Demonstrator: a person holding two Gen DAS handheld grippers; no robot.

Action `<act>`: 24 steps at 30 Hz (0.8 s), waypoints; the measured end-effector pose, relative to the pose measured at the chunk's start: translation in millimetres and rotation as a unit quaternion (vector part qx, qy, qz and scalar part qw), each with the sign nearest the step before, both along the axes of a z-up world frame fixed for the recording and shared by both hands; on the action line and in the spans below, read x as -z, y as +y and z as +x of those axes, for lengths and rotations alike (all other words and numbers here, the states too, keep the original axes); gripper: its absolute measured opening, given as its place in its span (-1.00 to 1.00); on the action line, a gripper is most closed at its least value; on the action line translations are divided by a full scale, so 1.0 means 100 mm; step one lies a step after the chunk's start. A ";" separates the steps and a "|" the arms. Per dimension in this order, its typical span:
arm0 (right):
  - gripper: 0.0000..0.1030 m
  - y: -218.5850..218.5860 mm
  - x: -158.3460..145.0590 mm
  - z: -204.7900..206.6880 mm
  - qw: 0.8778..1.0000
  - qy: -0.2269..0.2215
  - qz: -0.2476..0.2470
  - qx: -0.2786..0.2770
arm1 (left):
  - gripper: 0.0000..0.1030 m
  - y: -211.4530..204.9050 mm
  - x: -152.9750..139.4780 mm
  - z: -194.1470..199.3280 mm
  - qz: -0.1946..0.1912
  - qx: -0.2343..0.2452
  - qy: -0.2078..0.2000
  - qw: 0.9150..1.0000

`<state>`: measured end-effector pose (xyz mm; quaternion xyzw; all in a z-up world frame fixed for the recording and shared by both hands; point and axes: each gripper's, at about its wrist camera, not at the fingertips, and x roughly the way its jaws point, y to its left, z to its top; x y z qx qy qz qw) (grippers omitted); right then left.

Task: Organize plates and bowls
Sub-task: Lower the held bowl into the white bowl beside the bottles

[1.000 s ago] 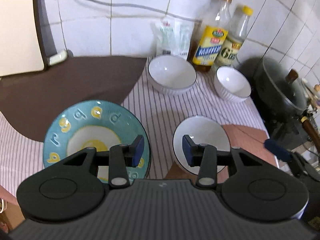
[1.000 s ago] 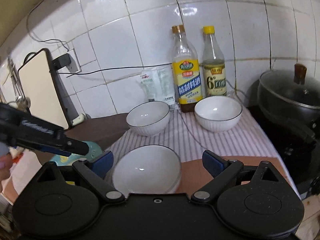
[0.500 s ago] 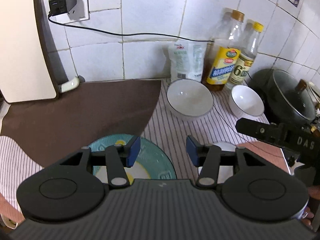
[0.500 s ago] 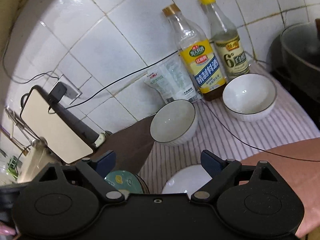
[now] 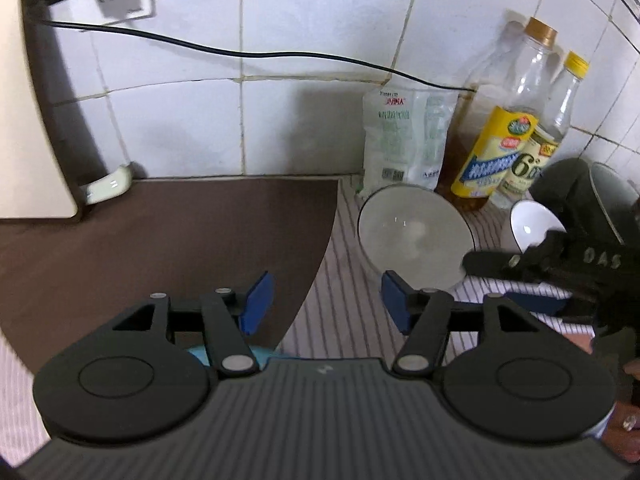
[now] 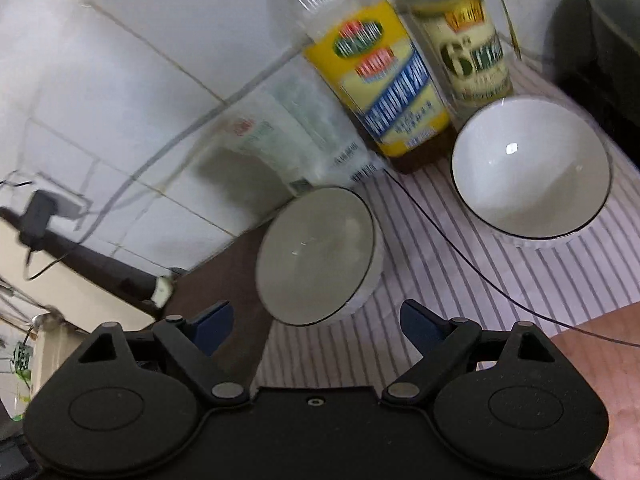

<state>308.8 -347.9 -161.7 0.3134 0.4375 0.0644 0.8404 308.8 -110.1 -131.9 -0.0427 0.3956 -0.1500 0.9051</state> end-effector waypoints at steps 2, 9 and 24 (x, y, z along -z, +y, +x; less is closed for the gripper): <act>0.81 -0.01 0.07 0.12 1.000 0.014 -0.002 0.011 | 0.20 -0.03 0.08 0.15 -0.015 -0.013 0.000 1.000; 0.47 -0.01 0.21 0.37 0.999 0.023 -0.030 0.033 | 0.22 -0.17 0.45 0.61 -0.032 -0.028 0.048 0.998; -0.64 -0.01 0.26 0.34 0.998 0.007 -0.041 0.040 | -0.80 -0.38 0.61 0.64 -0.050 0.029 0.094 0.994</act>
